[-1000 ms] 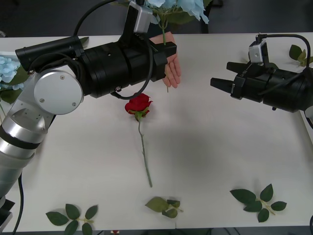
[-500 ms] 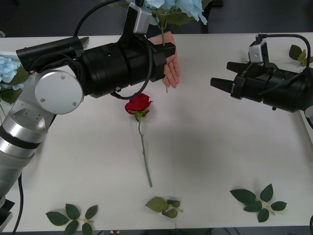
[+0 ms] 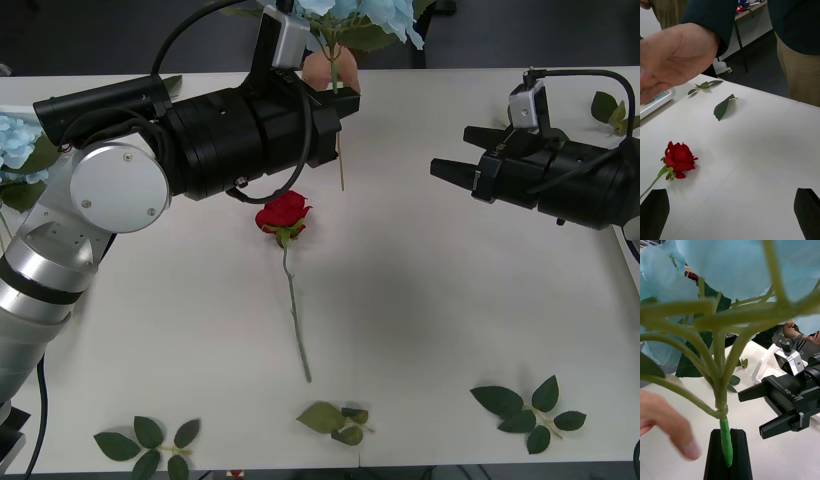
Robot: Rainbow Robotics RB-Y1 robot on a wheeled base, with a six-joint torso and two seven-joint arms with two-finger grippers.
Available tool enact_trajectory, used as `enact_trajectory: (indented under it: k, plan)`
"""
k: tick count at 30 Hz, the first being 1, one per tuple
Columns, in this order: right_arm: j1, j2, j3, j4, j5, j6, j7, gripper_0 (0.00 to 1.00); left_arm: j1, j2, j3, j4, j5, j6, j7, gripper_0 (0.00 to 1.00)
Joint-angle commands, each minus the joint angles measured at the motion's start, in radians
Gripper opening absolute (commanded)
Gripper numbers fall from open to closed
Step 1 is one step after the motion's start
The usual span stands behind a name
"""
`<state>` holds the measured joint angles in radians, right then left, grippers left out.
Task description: Place the red flowers into the right box and the blue flowers into the left box. If a person shows an open palm, hand one flower to the person first, then continue sorting.
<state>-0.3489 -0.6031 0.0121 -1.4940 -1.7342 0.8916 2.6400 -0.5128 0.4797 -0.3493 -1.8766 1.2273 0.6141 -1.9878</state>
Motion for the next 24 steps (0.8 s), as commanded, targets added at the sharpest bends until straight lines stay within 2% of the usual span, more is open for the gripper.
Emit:
enact_trajectory:
  k: [1, 24]
  plan:
    - [0.011, 0.025, 0.006, -0.012, 0.005, -0.010, 0.029, 0.97, -0.044, -0.006, -0.005, -0.013, 0.014, -0.014, -0.006, 0.00]
    - [0.013, 0.025, 0.006, -0.012, 0.005, -0.011, 0.029, 0.97, -0.042, -0.003, -0.005, -0.013, 0.020, -0.014, -0.008, 0.00]
